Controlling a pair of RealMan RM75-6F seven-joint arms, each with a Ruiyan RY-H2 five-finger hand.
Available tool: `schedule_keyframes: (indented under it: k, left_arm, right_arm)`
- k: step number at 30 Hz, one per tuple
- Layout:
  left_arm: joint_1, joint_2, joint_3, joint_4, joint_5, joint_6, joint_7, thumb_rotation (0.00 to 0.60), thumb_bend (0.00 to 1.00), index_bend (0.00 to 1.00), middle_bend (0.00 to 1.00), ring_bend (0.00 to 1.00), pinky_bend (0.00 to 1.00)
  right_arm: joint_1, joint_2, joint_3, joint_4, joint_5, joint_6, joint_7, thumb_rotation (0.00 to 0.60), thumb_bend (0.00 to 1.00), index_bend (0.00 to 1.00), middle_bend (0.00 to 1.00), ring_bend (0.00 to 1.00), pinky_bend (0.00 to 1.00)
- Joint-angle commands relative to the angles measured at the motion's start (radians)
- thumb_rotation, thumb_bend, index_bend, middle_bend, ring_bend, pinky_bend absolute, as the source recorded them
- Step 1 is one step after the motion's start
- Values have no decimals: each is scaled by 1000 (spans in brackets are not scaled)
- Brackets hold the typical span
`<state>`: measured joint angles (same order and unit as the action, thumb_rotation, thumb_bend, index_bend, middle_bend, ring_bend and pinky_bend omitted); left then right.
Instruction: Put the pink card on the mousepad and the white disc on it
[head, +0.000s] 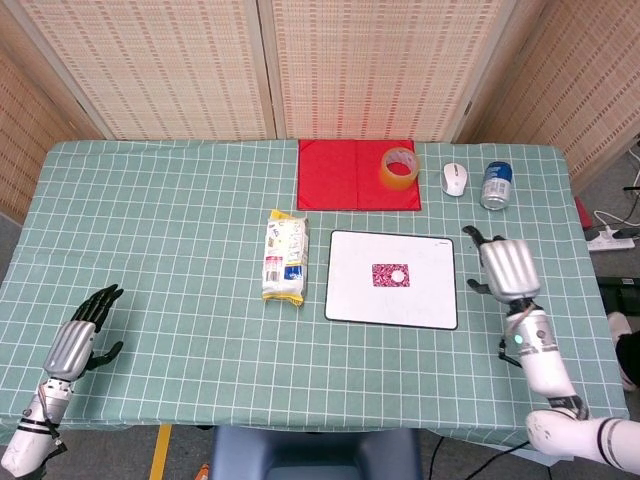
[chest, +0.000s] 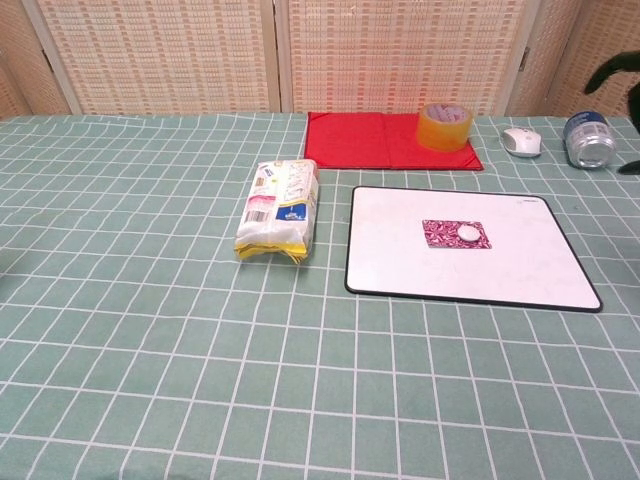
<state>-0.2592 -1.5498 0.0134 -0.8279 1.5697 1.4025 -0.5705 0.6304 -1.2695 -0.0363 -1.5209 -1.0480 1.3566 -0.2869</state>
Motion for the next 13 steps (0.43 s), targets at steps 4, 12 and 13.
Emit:
schedule_keyframes:
  k: [4,12,13]
  left_arm:
    - [8,-12,-9,3,-6,19,45,600,278,0,0,0,125]
    - [10,-24,-21,15,-16,25,70,600,278,0,0,0,116]
    - [10,-26,-22,18,-16,26,70,600,278,0,0,0,115]
  right_arm:
    - [-386,-191,-77,781,-164,90,700,544,0,0,0,0,0]
    - [-392,-245,-15,903,-235,103,755,485,0,0,0,0,0]
    - [-393,-248,-9,907,-240,103,761,485,0,0,0,0,0]
